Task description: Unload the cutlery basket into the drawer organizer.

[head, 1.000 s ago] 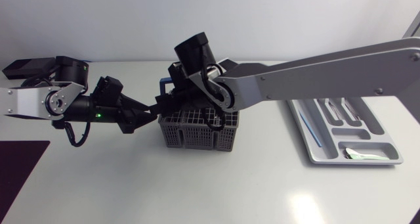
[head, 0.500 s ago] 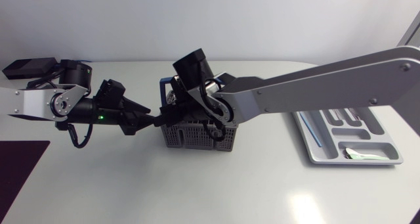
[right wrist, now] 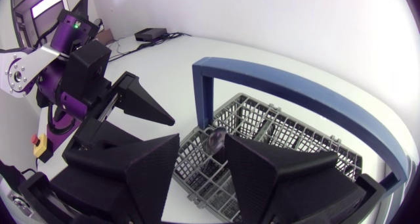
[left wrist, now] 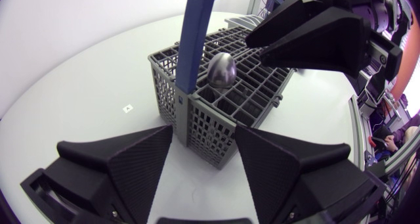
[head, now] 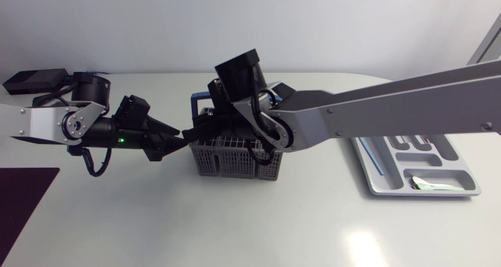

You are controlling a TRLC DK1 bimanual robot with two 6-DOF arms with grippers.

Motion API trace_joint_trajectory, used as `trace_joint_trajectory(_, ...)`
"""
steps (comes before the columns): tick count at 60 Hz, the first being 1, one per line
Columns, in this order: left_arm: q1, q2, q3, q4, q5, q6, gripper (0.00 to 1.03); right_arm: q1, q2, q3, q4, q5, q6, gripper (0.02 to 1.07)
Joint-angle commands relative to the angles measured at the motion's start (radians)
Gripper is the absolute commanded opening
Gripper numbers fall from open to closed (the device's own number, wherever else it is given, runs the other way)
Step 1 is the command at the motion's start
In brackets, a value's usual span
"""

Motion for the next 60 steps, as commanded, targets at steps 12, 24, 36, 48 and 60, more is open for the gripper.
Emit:
trace_joint_trajectory(12,-0.003,0.027,0.0,0.007,0.016,0.018,0.67,0.013,0.02,-0.002,0.017,0.015,0.04,0.55)
trace_joint_trajectory(24,-0.003,0.036,0.0,0.009,0.016,0.019,0.67,0.019,0.016,-0.01,0.01,0.041,0.072,0.55)
trace_joint_trajectory(36,-0.011,0.038,0.0,0.009,0.016,0.016,0.67,0.043,-0.014,-0.056,0.031,0.094,0.086,0.55)
trace_joint_trajectory(48,-0.02,0.041,-0.006,0.009,0.016,0.016,0.67,0.068,-0.03,-0.09,0.063,0.163,0.084,0.55)
trace_joint_trajectory(60,-0.026,0.044,0.003,0.015,0.018,0.012,0.67,0.065,-0.003,-0.088,0.112,0.171,0.081,0.52)
